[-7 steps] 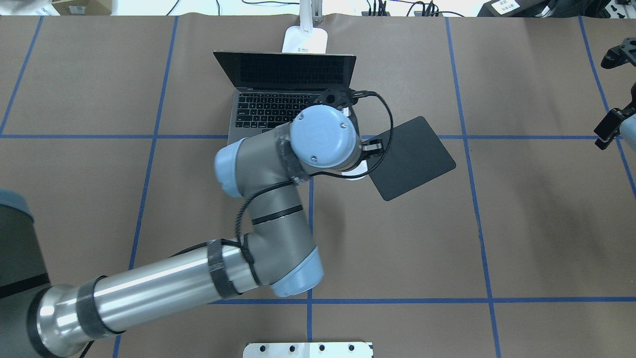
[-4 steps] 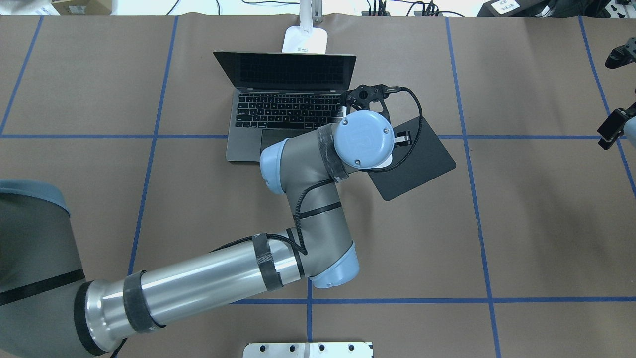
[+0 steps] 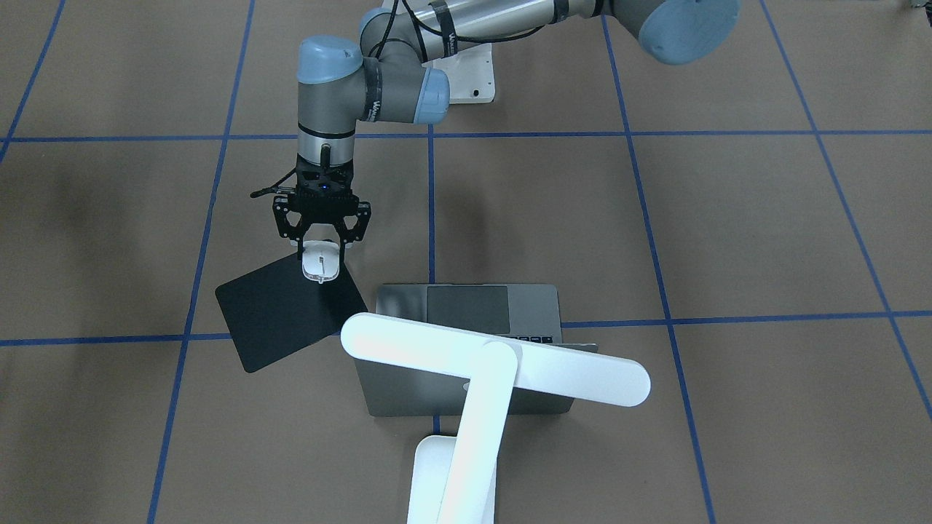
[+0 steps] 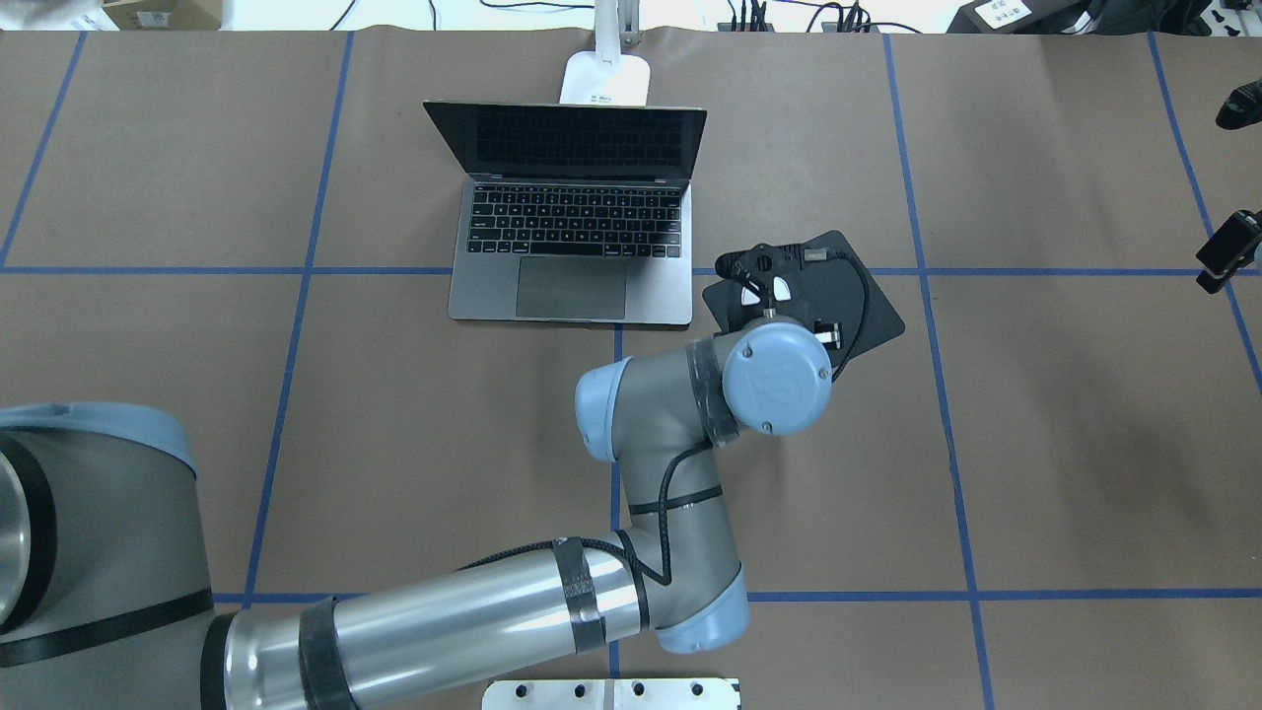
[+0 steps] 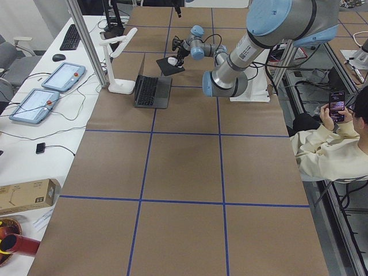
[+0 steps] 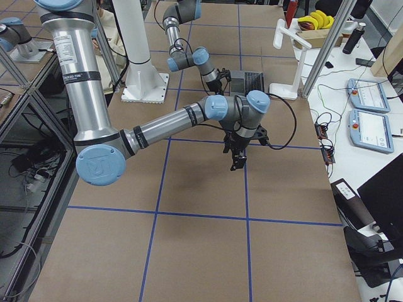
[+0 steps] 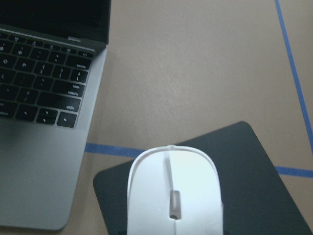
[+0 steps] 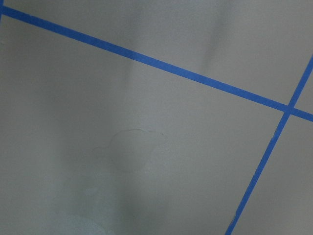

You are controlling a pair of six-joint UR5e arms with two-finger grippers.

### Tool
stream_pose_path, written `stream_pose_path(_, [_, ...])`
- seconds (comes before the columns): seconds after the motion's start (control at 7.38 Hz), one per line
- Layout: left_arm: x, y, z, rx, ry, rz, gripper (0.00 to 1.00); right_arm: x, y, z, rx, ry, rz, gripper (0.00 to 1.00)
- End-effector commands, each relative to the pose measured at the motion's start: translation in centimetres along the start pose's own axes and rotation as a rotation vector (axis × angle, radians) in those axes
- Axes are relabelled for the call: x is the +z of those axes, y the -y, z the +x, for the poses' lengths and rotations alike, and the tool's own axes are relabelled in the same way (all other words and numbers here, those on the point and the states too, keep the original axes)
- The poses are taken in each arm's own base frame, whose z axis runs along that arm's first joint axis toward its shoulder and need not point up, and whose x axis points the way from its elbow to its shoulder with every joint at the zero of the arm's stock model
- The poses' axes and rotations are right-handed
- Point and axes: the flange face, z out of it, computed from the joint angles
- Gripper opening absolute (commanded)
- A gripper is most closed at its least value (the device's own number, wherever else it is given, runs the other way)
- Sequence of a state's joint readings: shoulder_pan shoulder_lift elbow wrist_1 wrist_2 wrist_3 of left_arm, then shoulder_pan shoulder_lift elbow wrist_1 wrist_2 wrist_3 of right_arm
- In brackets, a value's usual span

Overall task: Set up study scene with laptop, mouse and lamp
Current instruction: 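Carry the white mouse with the left gripper over the black mouse pad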

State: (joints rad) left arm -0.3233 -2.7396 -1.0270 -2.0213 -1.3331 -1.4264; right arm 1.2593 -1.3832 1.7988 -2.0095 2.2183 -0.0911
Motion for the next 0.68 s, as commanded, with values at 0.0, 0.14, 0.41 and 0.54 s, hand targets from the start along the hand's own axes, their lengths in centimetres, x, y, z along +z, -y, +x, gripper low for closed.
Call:
stream_pose_path(0.0, [1.05, -2.39, -0.36, 0.02, 0.027, 0.03, 0.44, -0.2, -0.1, 0.34, 0.008, 0.003, 0.004, 1.0])
stream_pose_path(0.14, [0.99, -2.35, -0.26, 0.021, 0.026, 0.031, 0.67, -0.2, -0.08, 0.2, 0.008, 0.016, 0.005, 1.0])
stream_pose_path(0.41, [0.6, -1.94, -0.01, 0.02, 0.017, 0.035, 0.97, -0.58, -0.05, 0.31, 0.01, 0.017, 0.013, 1.0])
stream_pose_path(0.54, [0.33, -1.84, 0.15, 0.021, 0.011, 0.036, 0.99, -0.8, -0.05, 0.43, 0.012, 0.02, 0.017, 1.0])
